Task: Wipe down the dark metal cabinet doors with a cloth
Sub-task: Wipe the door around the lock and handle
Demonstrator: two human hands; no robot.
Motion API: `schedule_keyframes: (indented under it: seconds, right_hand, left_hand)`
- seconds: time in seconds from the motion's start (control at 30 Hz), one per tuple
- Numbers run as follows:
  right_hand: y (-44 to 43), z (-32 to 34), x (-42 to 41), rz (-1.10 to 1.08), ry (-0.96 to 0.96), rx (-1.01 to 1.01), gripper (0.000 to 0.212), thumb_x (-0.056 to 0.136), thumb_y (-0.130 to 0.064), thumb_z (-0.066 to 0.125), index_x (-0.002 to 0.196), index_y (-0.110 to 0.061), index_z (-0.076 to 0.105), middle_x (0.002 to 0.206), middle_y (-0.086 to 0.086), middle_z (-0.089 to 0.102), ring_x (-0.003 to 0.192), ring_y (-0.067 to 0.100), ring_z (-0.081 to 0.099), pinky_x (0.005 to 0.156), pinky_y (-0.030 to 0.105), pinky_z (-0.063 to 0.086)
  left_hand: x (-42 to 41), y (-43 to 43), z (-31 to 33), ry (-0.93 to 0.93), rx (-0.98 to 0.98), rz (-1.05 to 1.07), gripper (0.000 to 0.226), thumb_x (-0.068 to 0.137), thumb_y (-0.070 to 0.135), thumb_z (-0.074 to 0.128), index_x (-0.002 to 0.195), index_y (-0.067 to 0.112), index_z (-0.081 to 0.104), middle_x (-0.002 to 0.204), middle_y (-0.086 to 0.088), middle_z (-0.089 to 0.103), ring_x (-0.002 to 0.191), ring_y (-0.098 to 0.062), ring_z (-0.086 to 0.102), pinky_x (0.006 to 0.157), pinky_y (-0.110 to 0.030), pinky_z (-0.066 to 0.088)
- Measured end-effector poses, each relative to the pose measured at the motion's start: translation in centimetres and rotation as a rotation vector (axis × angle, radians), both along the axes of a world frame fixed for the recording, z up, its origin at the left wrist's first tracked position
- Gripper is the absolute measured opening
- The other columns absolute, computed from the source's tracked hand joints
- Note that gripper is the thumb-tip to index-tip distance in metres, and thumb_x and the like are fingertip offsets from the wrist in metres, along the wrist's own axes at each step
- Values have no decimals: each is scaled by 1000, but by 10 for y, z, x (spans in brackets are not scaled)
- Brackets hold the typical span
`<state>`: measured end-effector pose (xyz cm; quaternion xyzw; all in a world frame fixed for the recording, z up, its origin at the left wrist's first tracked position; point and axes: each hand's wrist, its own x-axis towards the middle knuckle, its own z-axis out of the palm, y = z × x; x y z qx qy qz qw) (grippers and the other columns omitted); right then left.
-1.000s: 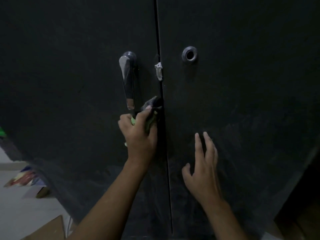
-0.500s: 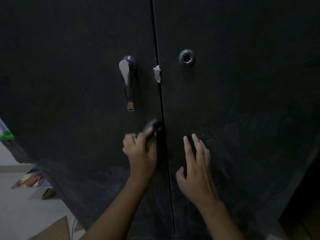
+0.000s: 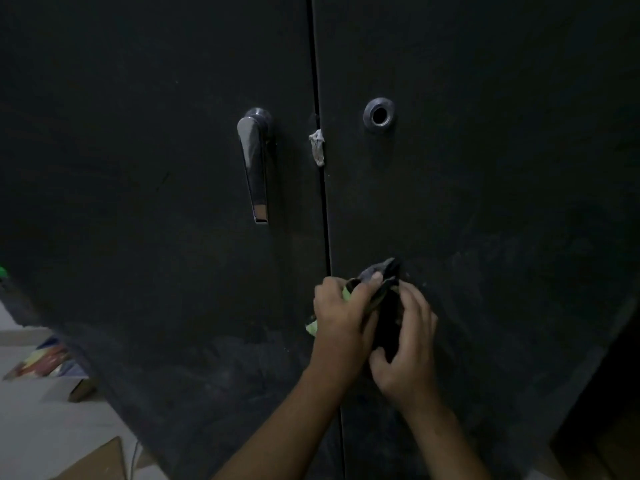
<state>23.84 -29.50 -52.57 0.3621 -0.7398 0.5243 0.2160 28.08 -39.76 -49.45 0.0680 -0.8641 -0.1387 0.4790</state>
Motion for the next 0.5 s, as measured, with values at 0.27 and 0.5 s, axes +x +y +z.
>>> schedule_keyframes:
  seconds: [0.27,0.5]
  right_hand:
    - [0,-6,4,196,-5,14,107,85,-45,68,157,-33,-10,164,-6,-16,152,4,2,117,15,17]
    - [4,-6,-35,-277,421,121,82,81,-12,57,153,-37,26,160,-3,24,118,25,44,97,44,45]
  left_hand:
    - [15,29,38,-202,385,-210,33,100,28,52,133,26,59,120,5,37,114,-8,36,100,-21,41]
    - [34,11,55,-323,120,-178,56,90,17,63,141,29,47,118,10,30,106,-3,22,90,5,17]
